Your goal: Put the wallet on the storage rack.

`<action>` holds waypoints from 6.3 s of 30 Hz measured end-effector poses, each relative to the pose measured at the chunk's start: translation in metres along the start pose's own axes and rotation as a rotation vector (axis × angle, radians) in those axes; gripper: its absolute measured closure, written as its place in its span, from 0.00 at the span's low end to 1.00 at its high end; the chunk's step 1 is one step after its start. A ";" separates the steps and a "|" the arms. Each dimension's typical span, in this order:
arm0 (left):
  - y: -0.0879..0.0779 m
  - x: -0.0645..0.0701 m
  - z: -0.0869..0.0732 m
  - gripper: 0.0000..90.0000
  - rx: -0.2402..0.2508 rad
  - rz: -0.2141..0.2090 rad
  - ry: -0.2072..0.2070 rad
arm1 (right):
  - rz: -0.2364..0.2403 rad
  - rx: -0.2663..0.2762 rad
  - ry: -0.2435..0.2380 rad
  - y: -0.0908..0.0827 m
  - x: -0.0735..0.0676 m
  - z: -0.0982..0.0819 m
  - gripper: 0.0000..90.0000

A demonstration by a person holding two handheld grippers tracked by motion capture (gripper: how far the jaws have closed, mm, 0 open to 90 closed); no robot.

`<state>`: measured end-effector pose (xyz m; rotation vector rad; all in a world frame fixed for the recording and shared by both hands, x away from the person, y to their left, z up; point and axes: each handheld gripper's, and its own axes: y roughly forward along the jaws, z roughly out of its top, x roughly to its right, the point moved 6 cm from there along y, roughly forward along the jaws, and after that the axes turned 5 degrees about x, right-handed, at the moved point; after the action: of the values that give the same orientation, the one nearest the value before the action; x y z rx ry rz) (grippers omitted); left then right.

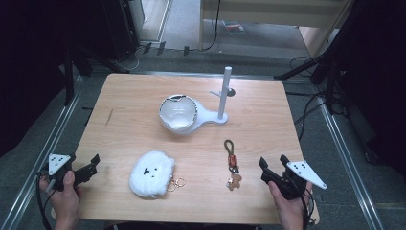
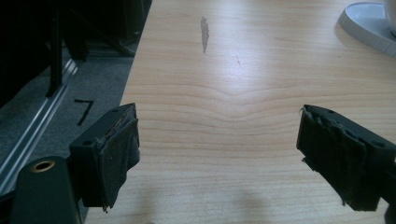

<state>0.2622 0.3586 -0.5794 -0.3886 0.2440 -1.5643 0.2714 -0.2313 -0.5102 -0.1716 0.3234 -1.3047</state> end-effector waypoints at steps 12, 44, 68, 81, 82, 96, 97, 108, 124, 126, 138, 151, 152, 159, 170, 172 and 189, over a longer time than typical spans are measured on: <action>0.000 0.001 0.000 0.15 -0.011 0.000 0.006 | 0.101 -0.070 -0.075 0.013 -0.051 -0.004 0.27; 0.002 0.002 -0.001 0.16 -0.028 -0.006 0.013 | 0.328 -0.243 -0.117 0.041 -0.177 -0.045 0.21; 0.003 0.002 -0.001 0.16 -0.029 -0.003 0.016 | 0.429 -0.347 -0.090 0.061 -0.246 -0.071 0.15; 0.003 0.002 -0.001 0.16 -0.036 -0.005 0.020 | 0.455 -0.400 -0.074 0.086 -0.265 -0.073 0.12; 0.003 0.002 -0.001 0.16 -0.037 -0.004 0.021 | 0.452 -0.402 -0.075 0.089 -0.265 -0.073 0.12; 0.003 0.003 -0.001 0.16 -0.040 -0.003 0.026 | 0.449 -0.429 -0.147 0.106 -0.275 -0.088 0.20; 0.003 0.003 -0.001 0.16 -0.042 -0.003 0.027 | 0.440 -0.420 -0.167 0.106 -0.276 -0.089 0.22; 0.004 0.003 -0.002 0.16 -0.046 0.000 0.027 | 0.419 -0.403 -0.257 0.104 -0.286 -0.091 0.51; 0.004 0.002 -0.002 0.16 -0.049 -0.002 0.022 | 0.510 -0.392 -0.175 0.100 -0.279 -0.080 0.91; 0.004 0.002 -0.002 0.16 -0.049 -0.002 0.023 | 0.520 -0.354 -0.180 0.096 -0.279 -0.077 0.91; 0.004 0.002 -0.002 0.16 -0.051 0.000 0.026 | 0.490 -0.175 -0.199 0.078 -0.260 -0.044 0.90; 0.004 0.002 -0.002 0.16 -0.050 0.001 0.022 | 0.452 -0.047 -0.160 0.071 -0.227 0.000 0.90; 0.004 0.002 -0.002 0.16 -0.050 0.001 0.022 | 0.451 -0.039 -0.156 0.071 -0.224 0.003 0.90; 0.004 0.002 -0.001 0.16 -0.046 0.002 0.016 | 0.417 0.010 -0.152 0.072 -0.209 0.027 0.90; 0.004 0.002 -0.001 0.16 -0.043 0.006 0.015 | 0.368 0.118 -0.176 0.081 -0.196 0.057 0.89; 0.004 0.002 -0.001 0.16 -0.044 0.006 0.016 | 0.361 0.127 -0.183 0.083 -0.194 0.062 0.89; 0.004 0.001 -0.001 0.16 -0.044 0.002 0.009 | 0.264 0.250 -0.329 0.115 -0.192 0.084 0.88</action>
<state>0.2654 0.3571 -0.5820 -0.4161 0.2862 -1.5613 0.3606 -0.0210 -0.4393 -0.1241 -0.0958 -1.0236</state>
